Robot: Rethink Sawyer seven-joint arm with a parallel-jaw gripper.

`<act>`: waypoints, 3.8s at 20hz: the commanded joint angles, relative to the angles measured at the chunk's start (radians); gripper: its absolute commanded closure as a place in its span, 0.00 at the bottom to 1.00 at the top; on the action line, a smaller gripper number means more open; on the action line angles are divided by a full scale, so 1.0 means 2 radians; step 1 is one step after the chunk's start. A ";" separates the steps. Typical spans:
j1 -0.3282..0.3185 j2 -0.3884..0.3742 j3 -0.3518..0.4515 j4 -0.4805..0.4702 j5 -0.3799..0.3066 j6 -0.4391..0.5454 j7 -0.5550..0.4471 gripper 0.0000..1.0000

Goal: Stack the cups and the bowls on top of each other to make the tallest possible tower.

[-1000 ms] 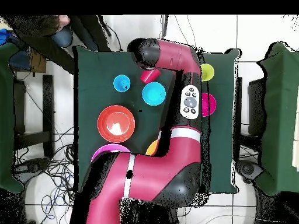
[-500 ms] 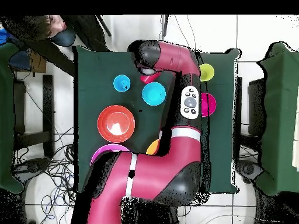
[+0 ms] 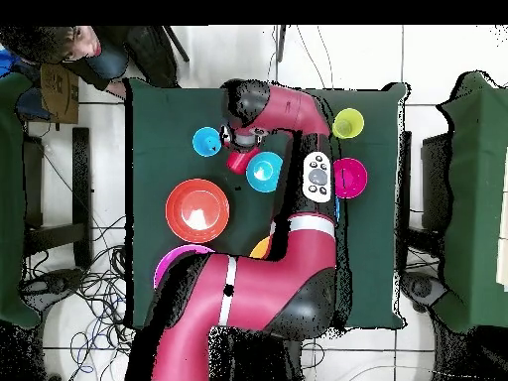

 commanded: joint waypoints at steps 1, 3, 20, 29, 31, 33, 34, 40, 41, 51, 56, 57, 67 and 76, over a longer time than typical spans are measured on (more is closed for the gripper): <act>-0.006 0.027 0.062 0.015 -0.023 0.076 -0.134 0.00; -0.007 0.032 0.066 0.016 -0.021 0.078 -0.130 0.00; 0.009 0.059 0.064 -0.028 -0.044 0.174 -0.133 1.00; 0.018 0.062 0.069 -0.034 -0.054 0.137 -0.155 1.00; 0.020 0.066 0.076 -0.052 -0.050 0.113 -0.151 1.00; 0.021 0.062 0.080 -0.064 -0.044 0.106 -0.136 1.00; 0.021 0.058 0.081 -0.064 -0.042 0.100 -0.133 1.00; 0.021 0.032 0.085 -0.083 -0.038 0.088 -0.140 1.00; 0.019 0.021 0.081 -0.072 -0.036 0.084 -0.137 1.00; 0.010 -0.022 0.067 -0.024 -0.037 0.073 -0.150 1.00; 0.004 -0.040 0.064 -0.017 -0.043 0.071 -0.165 1.00; 0.002 -0.053 0.063 -0.006 -0.042 0.067 -0.168 1.00; 0.009 -0.068 0.058 -0.049 -0.067 0.039 -0.163 1.00; -0.003 -0.093 0.064 -0.034 -0.073 -0.030 -0.166 1.00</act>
